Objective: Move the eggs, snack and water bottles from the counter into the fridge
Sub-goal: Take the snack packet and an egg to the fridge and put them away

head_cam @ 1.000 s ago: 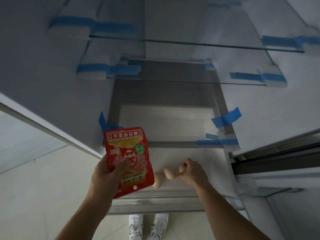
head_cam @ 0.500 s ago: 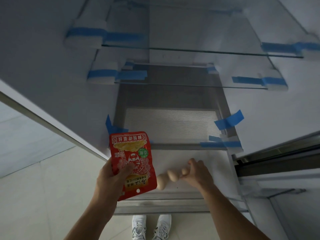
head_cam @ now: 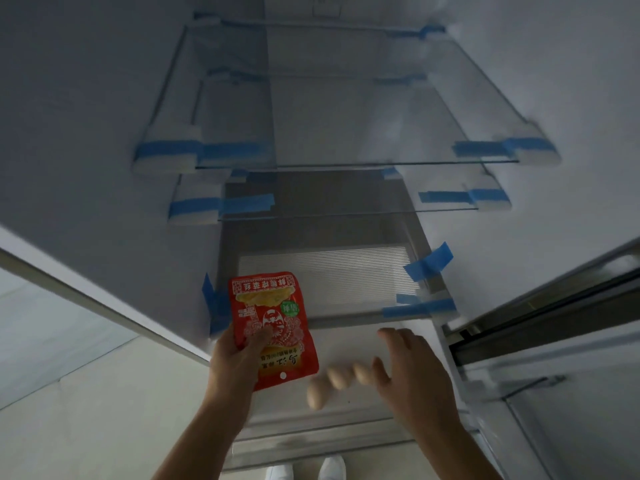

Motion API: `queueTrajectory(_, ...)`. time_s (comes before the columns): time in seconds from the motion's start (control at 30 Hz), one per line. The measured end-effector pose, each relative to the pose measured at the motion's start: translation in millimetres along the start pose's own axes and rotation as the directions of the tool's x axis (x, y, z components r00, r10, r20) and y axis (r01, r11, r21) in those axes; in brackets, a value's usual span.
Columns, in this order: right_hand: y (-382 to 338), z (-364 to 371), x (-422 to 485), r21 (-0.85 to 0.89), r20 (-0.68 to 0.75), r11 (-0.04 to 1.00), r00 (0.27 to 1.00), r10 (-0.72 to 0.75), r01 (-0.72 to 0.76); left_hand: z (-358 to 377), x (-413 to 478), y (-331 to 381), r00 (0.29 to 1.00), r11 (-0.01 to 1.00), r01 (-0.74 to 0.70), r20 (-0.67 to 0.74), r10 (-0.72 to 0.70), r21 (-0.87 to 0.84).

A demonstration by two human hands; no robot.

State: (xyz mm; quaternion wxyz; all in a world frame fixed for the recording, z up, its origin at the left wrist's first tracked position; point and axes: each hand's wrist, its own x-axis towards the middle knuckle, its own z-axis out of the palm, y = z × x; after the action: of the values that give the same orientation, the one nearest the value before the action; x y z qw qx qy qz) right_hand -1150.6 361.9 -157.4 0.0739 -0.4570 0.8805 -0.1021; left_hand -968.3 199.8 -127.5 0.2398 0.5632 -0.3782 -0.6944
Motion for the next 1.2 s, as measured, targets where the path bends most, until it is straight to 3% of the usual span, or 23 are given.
queueTrajectory(0.07, 1, 3, 9, 0.019, -0.098, 0.999, 0.994, -0.047, 0.049, 7, 11, 3, 0.999, 1.0, 0.013, 0.038, -0.013, 0.013)
queueTrajectory(0.2, 0, 12, 37, -0.034, -0.051, 0.996, 0.995, -0.085, 0.084, 19, 38, 5, 1.0, 0.994, 0.001, 0.028, -0.004, 0.108)
queueTrajectory(0.3, 1, 24, 50, -0.075, 0.029, 0.993, 0.996, -0.09, 0.092, 29, 55, 10, 0.993, 0.946, -0.116, 0.029, 0.113, 0.302)
queueTrajectory(0.4, 5, 36, 55, -0.072, 0.07, 0.993, 0.994, -0.086, 0.091, 35, 61, 16, 0.961, 0.844, -0.276, 0.128, 0.244, 0.46)
queueTrajectory(0.43, 6, 39, 55, -0.073, 0.064, 0.993, 0.994, -0.083, 0.088, 35, 62, 16, 0.946, 0.774, -0.325, 0.19, 0.264, 0.544)
queueTrajectory(0.47, 7, 40, 55, -0.078, 0.064, 0.993, 0.995, -0.079, 0.084, 32, 61, 14, 0.925, 0.641, -0.379, 0.259, 0.278, 0.667)
queueTrajectory(0.53, 9, 41, 54, -0.093, 0.083, 0.992, 0.994, -0.073, 0.081, 24, 51, 6, 0.896, 0.246, -0.409, 0.336, 0.29, 0.879)
queueTrajectory(0.57, 10, 41, 53, -0.095, 0.086, 0.992, 0.993, -0.077, 0.085, 20, 45, 4, 0.867, 0.07, -0.424, 0.382, 0.321, 0.903)
queueTrajectory(0.63, 11, 42, 53, -0.095, 0.096, 0.991, 0.992, -0.081, 0.09, 13, 42, -2, 0.798, -0.101, -0.497, 0.5, 0.336, 0.862)
queueTrajectory(0.77, 14, 48, 52, -0.125, 0.083, 0.986, 0.992, -0.097, 0.107, 15, 53, -9, 0.811, -0.244, -0.501, 0.549, 0.202, 0.83)
queueTrajectory(1.2, 10, 52, 51, -0.13, 0.073, 0.988, 0.995, -0.075, 0.084, 95, 114, 18, 0.771, -0.383, -0.504, 0.603, 0.203, 0.774)
